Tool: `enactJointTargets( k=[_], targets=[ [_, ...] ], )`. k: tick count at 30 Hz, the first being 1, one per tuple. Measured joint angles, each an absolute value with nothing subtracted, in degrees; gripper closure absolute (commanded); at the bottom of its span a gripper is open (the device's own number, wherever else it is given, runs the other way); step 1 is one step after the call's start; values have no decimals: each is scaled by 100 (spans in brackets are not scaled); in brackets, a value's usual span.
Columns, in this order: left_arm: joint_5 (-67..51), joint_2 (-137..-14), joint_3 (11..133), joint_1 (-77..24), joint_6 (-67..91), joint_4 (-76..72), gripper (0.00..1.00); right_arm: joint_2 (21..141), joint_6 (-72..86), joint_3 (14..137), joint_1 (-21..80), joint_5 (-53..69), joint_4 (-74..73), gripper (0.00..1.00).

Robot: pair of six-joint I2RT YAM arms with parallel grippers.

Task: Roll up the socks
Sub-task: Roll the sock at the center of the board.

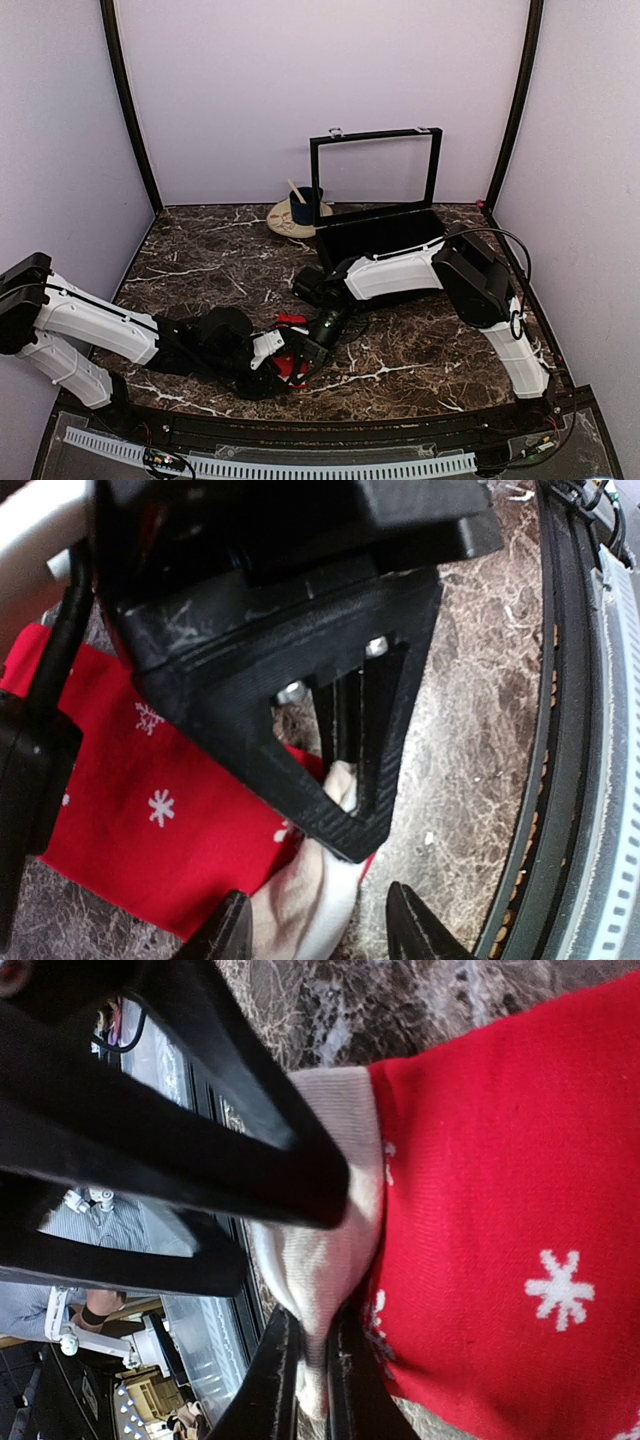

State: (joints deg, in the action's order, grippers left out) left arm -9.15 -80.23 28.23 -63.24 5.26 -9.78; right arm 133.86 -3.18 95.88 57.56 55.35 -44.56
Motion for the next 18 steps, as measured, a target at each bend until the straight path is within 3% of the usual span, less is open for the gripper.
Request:
enactJointTargets(
  k=[11,18],
  targets=[
    [-666,-8224,2891,-6361,449,-847,66,13417,-379,9620,5734,5599,-4512,97],
    [-652,-8285,2891,-6361,464,-854,86,13421,-377,9642,5710,5599,-4510,96]
  ],
)
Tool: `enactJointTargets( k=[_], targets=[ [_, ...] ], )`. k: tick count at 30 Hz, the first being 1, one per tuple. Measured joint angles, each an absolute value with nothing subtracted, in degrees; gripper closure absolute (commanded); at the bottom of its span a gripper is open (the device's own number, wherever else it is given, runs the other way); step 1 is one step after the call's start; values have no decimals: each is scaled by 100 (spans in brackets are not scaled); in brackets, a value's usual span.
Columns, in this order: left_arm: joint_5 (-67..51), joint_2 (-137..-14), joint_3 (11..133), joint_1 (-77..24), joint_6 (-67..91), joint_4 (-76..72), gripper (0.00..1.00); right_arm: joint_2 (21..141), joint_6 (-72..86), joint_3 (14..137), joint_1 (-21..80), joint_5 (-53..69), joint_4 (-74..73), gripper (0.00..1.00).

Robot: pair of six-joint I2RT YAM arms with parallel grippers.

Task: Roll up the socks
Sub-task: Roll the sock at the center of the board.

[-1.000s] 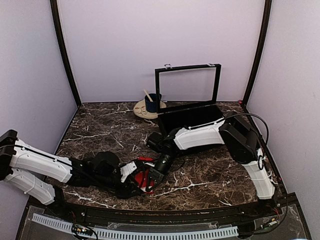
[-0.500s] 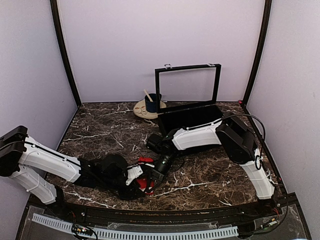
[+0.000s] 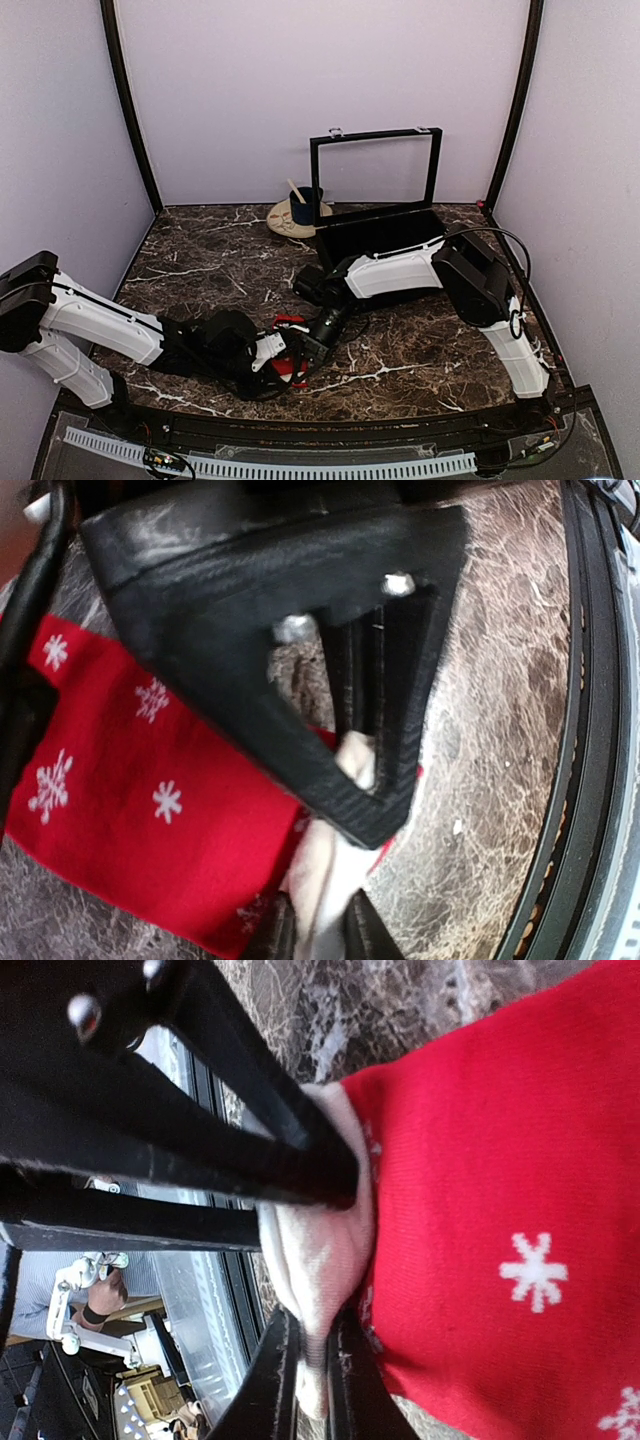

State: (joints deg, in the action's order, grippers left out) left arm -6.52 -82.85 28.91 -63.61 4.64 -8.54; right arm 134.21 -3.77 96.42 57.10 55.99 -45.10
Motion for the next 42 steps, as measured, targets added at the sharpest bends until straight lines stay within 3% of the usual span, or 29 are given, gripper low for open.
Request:
enactJointTargets(
  k=[4,10,13,15,27,42],
  targets=[
    [-681,-8291,2891,-6361,469,-854,99,13441,-375,9664,5695,5596,-4508,92],
    [-762,-8294,2915,-6361,469,-808,100,13441,-303,9664,5693,5583,-4501,80],
    [-794,-8294,2934,-6364,473,-762,100,13441,-209,9631,5688,5572,-4434,65],
    [-810,-8300,2967,-6364,495,-709,100,13428,-126,9548,5675,5664,-4320,63],
    [-849,-8302,2998,-6353,674,-637,100,12884,368,8630,5544,5649,-3369,63],
    [-1691,-8348,3203,-5872,838,-233,100,11760,760,7540,5280,4641,-2298,64]
  ],
)
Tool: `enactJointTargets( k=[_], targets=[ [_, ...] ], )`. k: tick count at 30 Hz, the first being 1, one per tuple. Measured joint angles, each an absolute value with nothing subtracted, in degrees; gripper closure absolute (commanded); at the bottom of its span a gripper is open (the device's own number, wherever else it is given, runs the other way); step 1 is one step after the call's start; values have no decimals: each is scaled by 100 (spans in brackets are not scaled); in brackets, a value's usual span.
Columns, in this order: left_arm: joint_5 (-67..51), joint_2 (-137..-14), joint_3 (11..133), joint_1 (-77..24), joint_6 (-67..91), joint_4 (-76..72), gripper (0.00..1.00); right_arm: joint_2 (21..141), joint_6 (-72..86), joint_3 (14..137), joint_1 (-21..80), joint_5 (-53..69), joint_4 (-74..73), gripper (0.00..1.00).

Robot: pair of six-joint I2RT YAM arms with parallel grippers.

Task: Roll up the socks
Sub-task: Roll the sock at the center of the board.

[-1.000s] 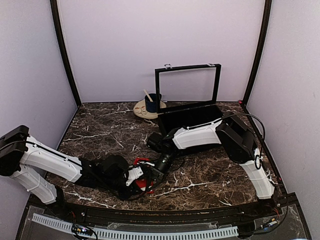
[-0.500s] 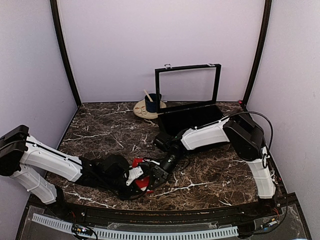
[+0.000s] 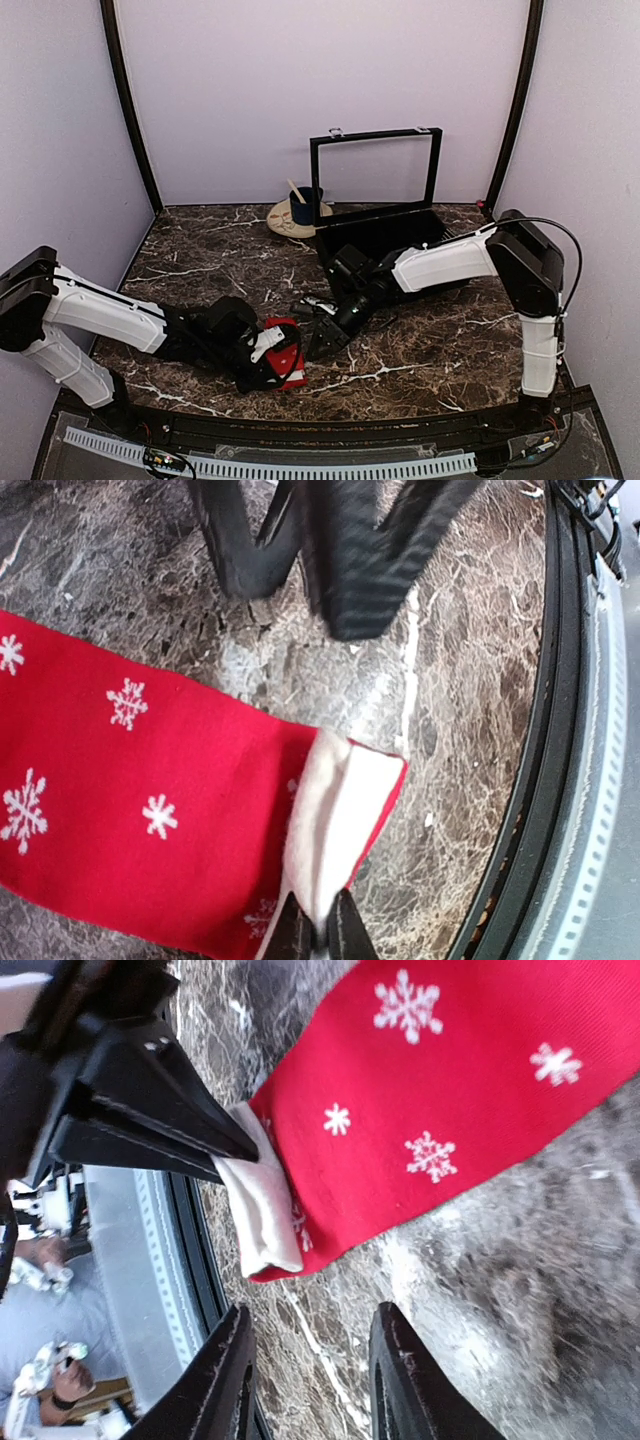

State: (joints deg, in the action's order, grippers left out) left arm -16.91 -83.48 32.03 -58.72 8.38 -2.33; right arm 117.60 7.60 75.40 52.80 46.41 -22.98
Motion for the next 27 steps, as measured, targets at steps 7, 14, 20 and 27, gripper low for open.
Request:
enactJointTargets(
  k=[7,14,20,27],
  targets=[
    [-2383,-8718,3581,-5472,819,104,100,11063,784,6873,5282,4032,-1737,65],
    [-3277,-9408,4123,-5286,725,416,100,10344,711,6005,5395,3026,-1282,65],
    [-3968,-9703,4265,-5127,705,550,100,9863,325,5629,6099,1903,-1074,66],
    [-4604,-10025,4431,-4901,617,781,100,9791,-222,5564,6928,906,-888,66]
  ],
)
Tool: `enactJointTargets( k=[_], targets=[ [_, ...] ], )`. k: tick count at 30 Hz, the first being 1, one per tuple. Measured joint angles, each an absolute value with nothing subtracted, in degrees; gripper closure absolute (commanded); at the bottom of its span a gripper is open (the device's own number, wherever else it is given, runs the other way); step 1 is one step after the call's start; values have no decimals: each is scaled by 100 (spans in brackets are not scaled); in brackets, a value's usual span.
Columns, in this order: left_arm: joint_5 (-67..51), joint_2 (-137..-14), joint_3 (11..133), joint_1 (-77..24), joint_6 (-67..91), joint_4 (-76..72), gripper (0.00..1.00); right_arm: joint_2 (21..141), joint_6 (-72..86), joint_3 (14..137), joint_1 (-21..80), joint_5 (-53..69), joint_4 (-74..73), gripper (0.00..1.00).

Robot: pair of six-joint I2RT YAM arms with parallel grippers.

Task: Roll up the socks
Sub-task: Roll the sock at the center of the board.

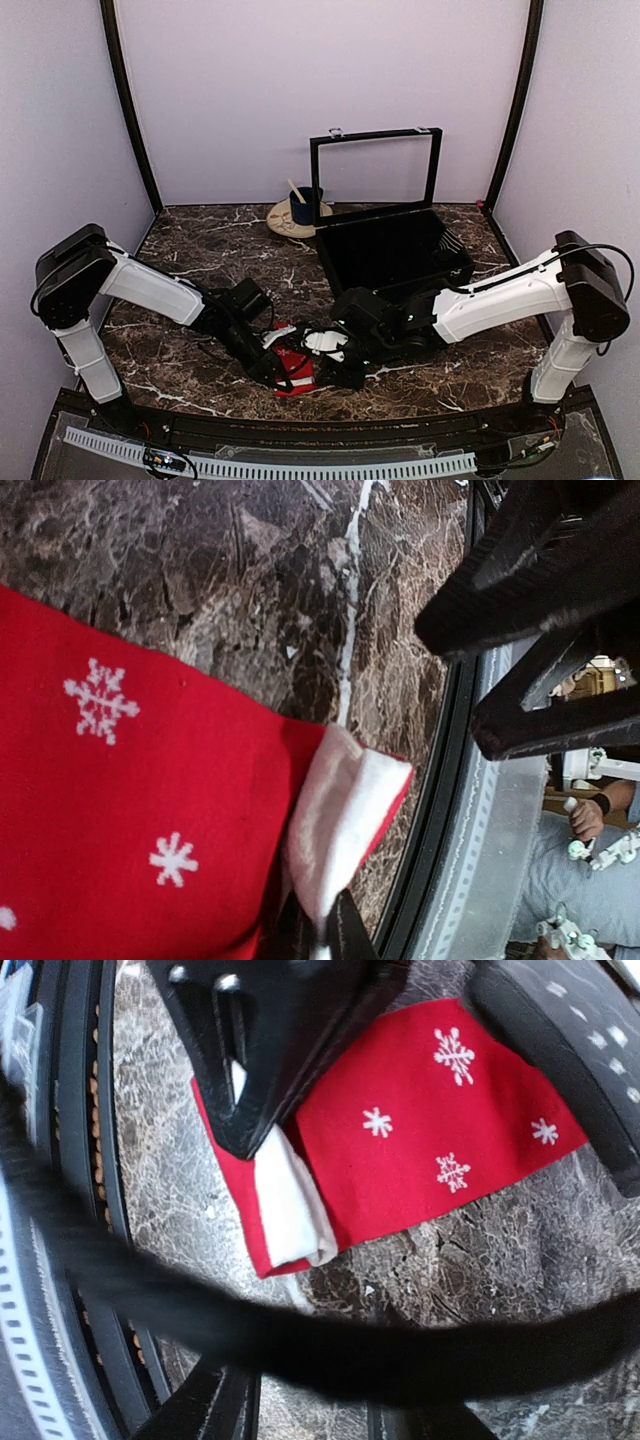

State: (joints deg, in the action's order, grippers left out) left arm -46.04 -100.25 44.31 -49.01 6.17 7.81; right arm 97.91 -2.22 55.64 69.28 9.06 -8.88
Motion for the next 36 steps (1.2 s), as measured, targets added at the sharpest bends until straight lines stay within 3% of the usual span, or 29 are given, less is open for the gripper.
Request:
enactJointTargets(
  k=[11,26,36],
  targets=[
    [-5146,-10368,4630,-4799,506,1028,100,9944,-1000,5566,7581,25,-875,65],
    [-5371,-10589,4851,-4770,366,1315,100,10368,-1481,5975,7765,-285,-860,64],
    [-5441,-10639,4886,-4742,292,1387,100,10648,-1645,6097,7765,-279,-908,69]
  ],
)
